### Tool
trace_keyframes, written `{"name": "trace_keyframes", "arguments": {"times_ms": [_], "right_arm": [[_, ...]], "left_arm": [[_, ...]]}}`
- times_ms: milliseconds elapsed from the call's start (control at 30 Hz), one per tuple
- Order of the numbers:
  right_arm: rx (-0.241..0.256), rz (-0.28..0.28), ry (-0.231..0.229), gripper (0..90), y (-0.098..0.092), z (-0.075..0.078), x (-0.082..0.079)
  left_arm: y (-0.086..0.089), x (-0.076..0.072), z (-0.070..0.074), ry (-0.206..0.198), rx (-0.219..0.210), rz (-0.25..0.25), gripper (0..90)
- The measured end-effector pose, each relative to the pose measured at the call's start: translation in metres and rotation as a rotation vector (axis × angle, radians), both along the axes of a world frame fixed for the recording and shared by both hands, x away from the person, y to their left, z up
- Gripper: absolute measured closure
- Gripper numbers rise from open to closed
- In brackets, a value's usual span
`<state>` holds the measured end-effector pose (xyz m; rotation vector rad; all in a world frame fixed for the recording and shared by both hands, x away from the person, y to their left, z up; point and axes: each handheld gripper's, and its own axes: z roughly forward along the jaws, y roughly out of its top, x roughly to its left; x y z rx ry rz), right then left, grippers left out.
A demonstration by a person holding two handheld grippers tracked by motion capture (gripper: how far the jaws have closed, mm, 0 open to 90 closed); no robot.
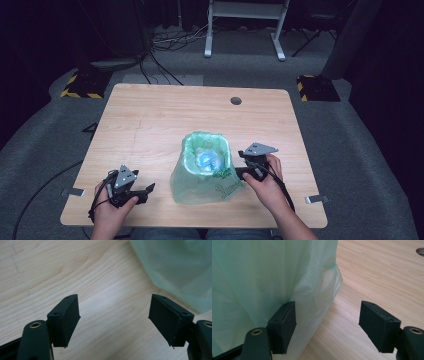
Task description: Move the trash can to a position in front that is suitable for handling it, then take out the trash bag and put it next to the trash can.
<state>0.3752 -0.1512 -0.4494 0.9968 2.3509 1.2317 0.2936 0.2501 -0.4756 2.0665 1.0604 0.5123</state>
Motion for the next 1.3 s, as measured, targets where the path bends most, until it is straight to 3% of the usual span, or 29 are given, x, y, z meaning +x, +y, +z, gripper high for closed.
{"name": "trace_keyframes", "arguments": {"times_ms": [167, 333, 433, 567, 733, 1000, 1100, 1167, 1233, 1300], "right_arm": [[0.008, 0.011, -0.007, 27.2, -0.001, 0.002, -0.006], [-0.024, -0.008, -0.056, 26.9, -0.021, 0.013, -0.022], [-0.066, -0.001, -0.059, 26.3, -0.031, 0.016, -0.032], [-0.054, 0.015, -0.054, 24.9, -0.043, 0.019, -0.046], [-0.073, 0.054, -0.073, 23.1, -0.046, 0.021, -0.059], [-0.047, 0.104, -0.089, 22.9, -0.042, 0.023, -0.079], [-0.069, 0.142, -0.077, 24.8, -0.032, 0.014, -0.078], [-0.07, 0.181, -0.072, 31.0, -0.024, 0.009, -0.078], [-0.084, 0.209, -0.077, 43.2, -0.02, 0.007, -0.078], [-0.109, 0.207, -0.084, 57.0, -0.018, 0.006, -0.076]], "left_arm": [[-0.006, -0.001, 0.003, -0.004, -0.001, -0.022, 23.8], [-0.014, -0.006, 0.006, 0.002, 0.045, -0.021, 23.5], [-0.024, -0.01, 0.008, 0.017, 0.018, -0.064, 22.7], [-0.035, -0.013, 0.012, 0.021, -0.011, -0.11, 20.5], [-0.055, -0.013, 0.005, 0.035, -0.034, -0.177, 20.3], [-0.073, -0.009, 0.004, 0.004, -0.022, -0.229, 20.6], [-0.075, -0.006, 0.0, 0.032, -0.014, -0.242, 37.8], [-0.075, -0.006, 0.0, 0.031, -0.019, -0.276, 64.3], [-0.075, -0.006, 0.002, 0.025, -0.013, -0.281, 77.3], [-0.074, -0.007, 0.003, 0.044, -0.041, -0.286, 84.6]]}}
